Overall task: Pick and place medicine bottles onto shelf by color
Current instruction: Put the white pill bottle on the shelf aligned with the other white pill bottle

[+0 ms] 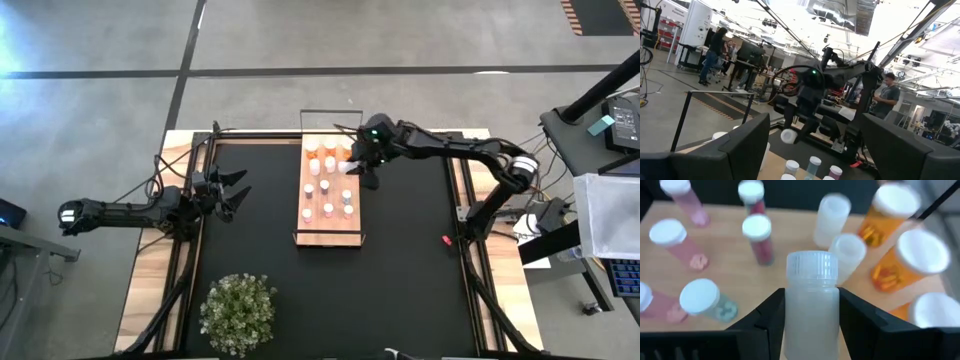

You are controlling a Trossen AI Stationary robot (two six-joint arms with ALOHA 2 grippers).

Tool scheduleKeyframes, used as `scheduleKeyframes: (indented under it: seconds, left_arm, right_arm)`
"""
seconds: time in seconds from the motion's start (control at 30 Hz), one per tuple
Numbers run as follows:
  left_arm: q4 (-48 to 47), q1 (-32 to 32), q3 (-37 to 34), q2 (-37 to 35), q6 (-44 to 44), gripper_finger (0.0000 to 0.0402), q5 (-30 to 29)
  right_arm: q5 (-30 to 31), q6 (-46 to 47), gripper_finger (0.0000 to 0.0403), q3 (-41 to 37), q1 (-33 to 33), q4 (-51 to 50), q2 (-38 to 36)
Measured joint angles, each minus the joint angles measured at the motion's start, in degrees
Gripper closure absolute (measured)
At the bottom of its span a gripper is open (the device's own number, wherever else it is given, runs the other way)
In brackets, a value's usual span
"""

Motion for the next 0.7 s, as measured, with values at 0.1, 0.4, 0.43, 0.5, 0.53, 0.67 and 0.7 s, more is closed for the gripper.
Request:
scheduleKeyframes:
  seconds: [0.1, 0.4, 0.43, 0.5, 0.53, 0.67, 0.7]
  left_arm:
    - [0.00, 0.01, 0.00, 0.00, 0.01, 0.0107, 0.00]
    - [0.00, 0.00, 0.00, 0.00, 0.02, 0.0107, 0.02]
    - [-0.01, 0.00, -0.01, 0.00, 0.01, 0.0107, 0.01]
    - [0.00, 0.01, 0.00, 0.00, 0.00, 0.0107, 0.02]
    - [0.00, 0.01, 0.00, 0.00, 0.00, 0.0107, 0.01]
    - [-0.02, 0.00, 0.00, 0.00, 0.01, 0.0107, 0.02]
    - [0.00, 0.02, 0.00, 0.00, 0.00, 0.0107, 0.00]
  right_arm:
    - [-1.66, 2.78, 0.0255, -8.05, -0.84, 13.52, -3.09]
    - [-1.37, 14.72, 0.0255, -31.95, -1.85, 60.96, -5.05]
    - [-0.76, 15.74, 0.0255, -33.84, -1.85, 65.87, -4.29]
    - [0.18, 18.00, 0.0255, -36.68, -1.85, 74.42, -2.32]
    - [0.64, 18.92, 0.0254, -37.62, -1.85, 77.73, -1.13]
    - [0.96, 23.29, 0.0254, -39.18, -1.84, 86.81, 3.98]
    - [0.94, 24.37, 0.0254, -39.26, -1.80, 88.19, 5.26]
